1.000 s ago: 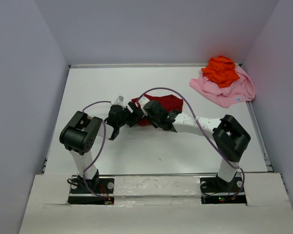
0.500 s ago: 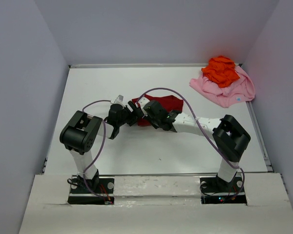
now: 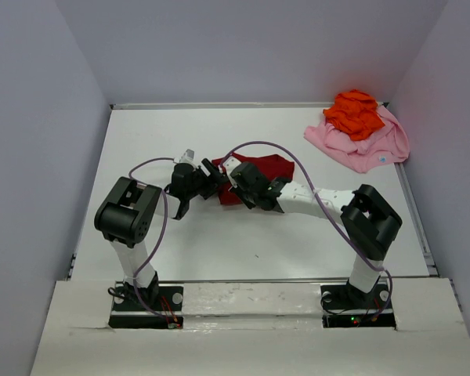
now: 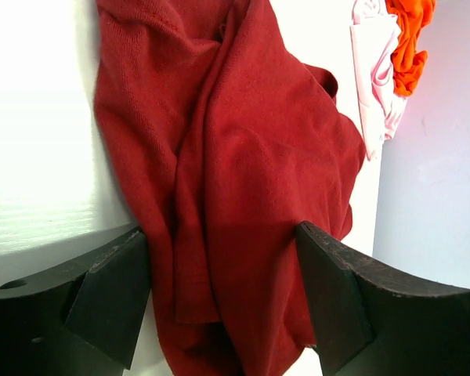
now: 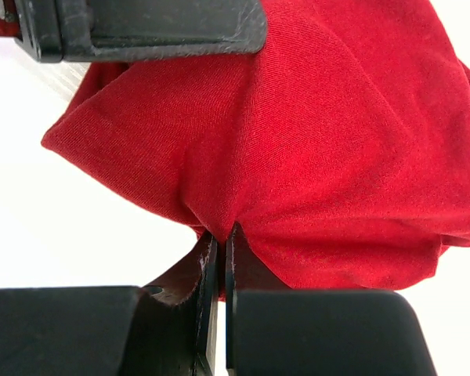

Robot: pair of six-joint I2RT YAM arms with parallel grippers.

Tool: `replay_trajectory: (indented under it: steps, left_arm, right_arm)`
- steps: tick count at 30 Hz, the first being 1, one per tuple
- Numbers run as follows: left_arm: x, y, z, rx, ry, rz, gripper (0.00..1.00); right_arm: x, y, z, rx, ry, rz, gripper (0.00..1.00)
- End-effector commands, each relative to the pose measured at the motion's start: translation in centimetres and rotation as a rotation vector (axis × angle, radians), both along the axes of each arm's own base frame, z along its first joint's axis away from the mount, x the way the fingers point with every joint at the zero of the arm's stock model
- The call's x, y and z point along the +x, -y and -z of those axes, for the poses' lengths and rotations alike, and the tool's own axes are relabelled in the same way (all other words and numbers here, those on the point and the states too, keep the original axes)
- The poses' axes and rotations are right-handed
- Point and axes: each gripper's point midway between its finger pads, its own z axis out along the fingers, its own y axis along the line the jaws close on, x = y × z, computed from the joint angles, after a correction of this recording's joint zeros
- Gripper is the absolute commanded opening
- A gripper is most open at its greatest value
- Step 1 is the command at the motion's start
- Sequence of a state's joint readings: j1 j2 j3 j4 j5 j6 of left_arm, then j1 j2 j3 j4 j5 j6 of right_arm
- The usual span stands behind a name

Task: Fold and stack the t-shirts
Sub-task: Place the square-folded T-shirt at the corner of the board.

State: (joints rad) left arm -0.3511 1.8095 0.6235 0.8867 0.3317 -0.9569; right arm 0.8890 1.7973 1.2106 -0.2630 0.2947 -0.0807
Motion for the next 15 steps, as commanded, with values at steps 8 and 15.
replay_trajectory:
  steps: [8,15]
  left_arm:
    - [1.8,0.8,-0.5,-0.021,0.044,0.013,0.82]
    - [2.3,1.5,0.4,-0.040,0.031,0.027,0.82]
  right_arm:
    - [-0.4,-0.3,-1.8,0.058,0.000,-0.011,0.00]
    - [-0.6,-0.2,-1.3,0.054,-0.010,-0.009,0.00]
